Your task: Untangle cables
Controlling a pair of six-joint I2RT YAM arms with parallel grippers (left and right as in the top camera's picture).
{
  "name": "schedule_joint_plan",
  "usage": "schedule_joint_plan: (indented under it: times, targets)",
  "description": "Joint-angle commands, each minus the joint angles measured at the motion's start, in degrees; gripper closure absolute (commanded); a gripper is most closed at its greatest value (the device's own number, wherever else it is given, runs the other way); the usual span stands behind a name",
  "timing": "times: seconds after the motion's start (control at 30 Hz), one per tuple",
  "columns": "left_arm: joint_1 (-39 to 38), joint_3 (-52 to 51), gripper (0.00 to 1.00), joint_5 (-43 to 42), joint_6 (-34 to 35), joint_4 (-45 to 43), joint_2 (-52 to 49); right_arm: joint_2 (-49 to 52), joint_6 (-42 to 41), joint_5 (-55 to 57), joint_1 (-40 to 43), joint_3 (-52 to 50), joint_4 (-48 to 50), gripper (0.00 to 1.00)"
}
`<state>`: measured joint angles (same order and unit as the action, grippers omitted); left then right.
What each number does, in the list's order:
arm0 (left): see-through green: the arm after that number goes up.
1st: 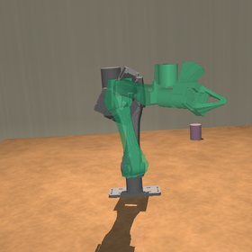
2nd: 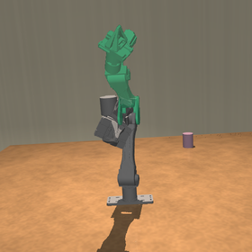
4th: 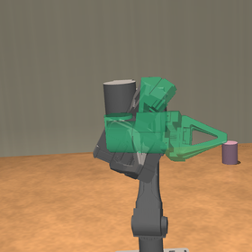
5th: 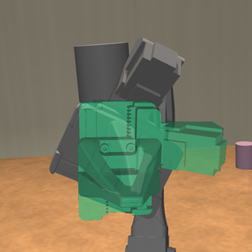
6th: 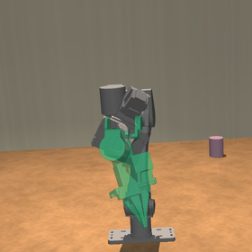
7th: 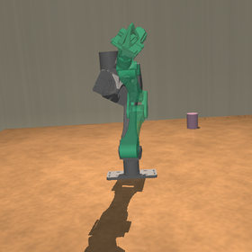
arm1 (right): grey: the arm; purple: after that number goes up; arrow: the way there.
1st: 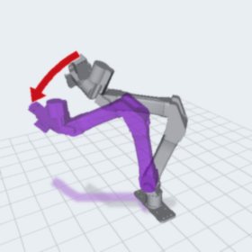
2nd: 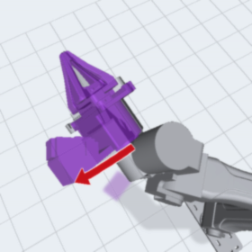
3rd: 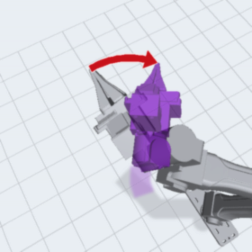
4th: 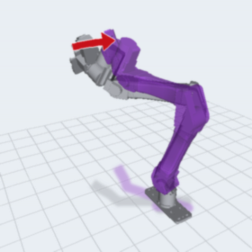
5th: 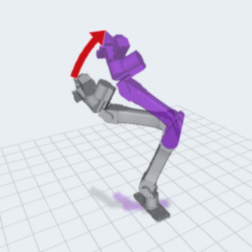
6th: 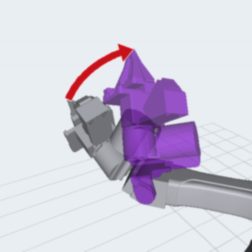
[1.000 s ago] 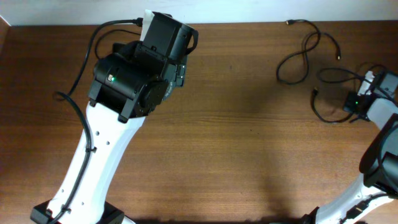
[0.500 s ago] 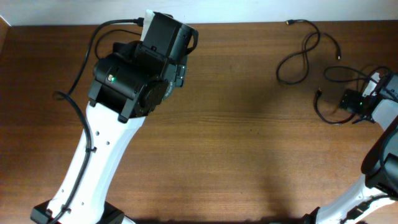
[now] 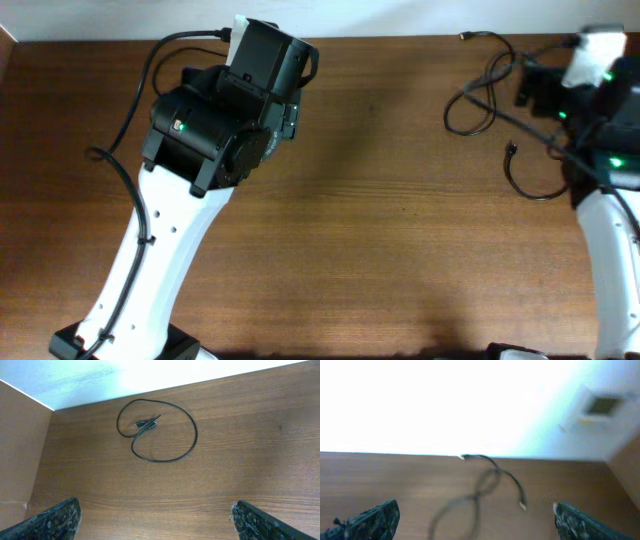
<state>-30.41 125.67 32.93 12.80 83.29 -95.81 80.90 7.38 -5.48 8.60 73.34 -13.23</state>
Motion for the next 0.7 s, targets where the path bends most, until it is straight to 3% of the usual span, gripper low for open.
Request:
schedule_joint_plan:
  times: [0.0, 0.1, 0.17, 0.33, 0.5, 0.67]
  targets:
    - [0.1, -0.1, 0.01, -0.2, -0.9, 0.0, 0.0, 7.1, 2.5, -0.3, -6.6, 3.8, -2.3, 0.02]
    - [0.1, -0.1, 0.01, -0.2, -0.9, 0.1, 0.0, 14.3, 2.9, 0.6, -11.7, 9.5, -5.7, 0.02]
    - [0.1, -0.1, 0.01, -0.2, -0.9, 0.0, 0.0, 23.4, 3.0, 0.8, -18.0, 18.9, -10.5, 0.02]
    - [0.1, 0.0, 0.01, 2.8, -0.9, -0.7, 0.0, 31.7, 2.9, 2.1, -25.6, 29.4, -13.5, 0.02]
    - [0.1, 2.6, 0.01, 6.1, -0.7, -2.2, 0.0, 33.7, 2.5, 2.9, -30.0, 31.8, -12.8, 0.02]
    - [0.1, 13.3, 0.01, 10.0, 2.0, 4.9, 0.5, 34.5, 2.0, 3.6, -31.6, 31.8, -14.5, 0.02]
